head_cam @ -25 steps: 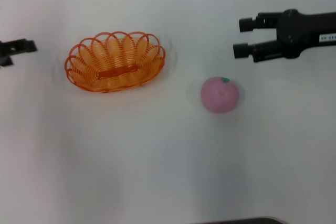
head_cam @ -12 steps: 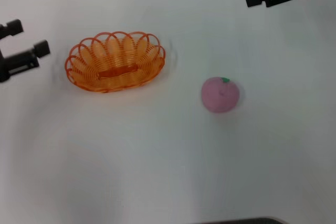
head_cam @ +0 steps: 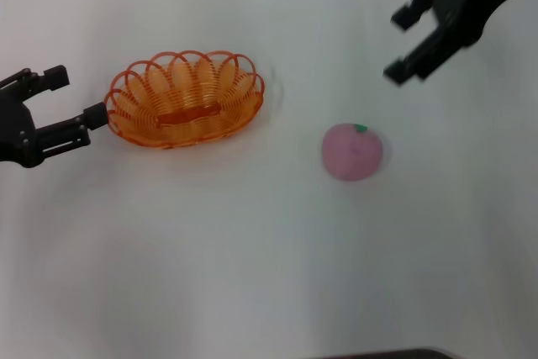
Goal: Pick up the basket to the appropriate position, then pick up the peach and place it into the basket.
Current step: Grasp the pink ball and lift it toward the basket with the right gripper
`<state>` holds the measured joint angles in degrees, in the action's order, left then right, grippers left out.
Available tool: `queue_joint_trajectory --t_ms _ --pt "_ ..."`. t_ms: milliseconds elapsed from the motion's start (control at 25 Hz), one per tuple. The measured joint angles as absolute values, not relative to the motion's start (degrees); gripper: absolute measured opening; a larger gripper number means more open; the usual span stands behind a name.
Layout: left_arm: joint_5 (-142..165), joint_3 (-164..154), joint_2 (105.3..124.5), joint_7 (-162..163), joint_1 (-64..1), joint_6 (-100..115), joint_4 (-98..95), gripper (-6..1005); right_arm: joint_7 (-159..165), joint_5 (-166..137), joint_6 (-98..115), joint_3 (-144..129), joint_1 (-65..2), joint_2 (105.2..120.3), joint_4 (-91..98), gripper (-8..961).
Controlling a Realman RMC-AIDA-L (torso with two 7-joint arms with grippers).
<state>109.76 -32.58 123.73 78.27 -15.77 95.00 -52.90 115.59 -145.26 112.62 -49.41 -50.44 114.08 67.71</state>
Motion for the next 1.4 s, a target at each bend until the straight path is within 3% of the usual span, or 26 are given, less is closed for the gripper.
queue_joint_trajectory --t_ms 200,280,640,880,1280,1400 --pt "109.7 -32.61 123.74 78.03 -16.27 92.62 -50.51 856 115.7 -151.81 105.98 -58.04 -49.98 119.22 67.83 914" --pt "109.76 -32.78 123.71 78.0 -16.48 92.59 -50.1 855 116.29 -154.18 102.28 -62.31 -49.86 120.03 65.26 914" --pt "109.83 -32.99 123.74 78.01 -16.54 92.92 -49.26 852 117.71 -152.85 92.58 -71.93 -50.16 120.15 54.51 915" --pt "109.82 -33.07 123.75 78.17 -16.71 93.18 -48.89 853 117.47 -151.01 89.68 -74.47 -50.36 120.27 51.16 848" --pt "109.81 -33.14 123.75 78.36 -17.09 93.42 -48.86 851 117.6 -149.54 89.6 -74.86 -50.25 119.94 51.2 626" --pt "109.79 -33.14 123.75 78.41 -17.15 93.43 -48.86 850 117.64 -149.55 89.95 -74.46 -50.27 119.78 51.54 505"
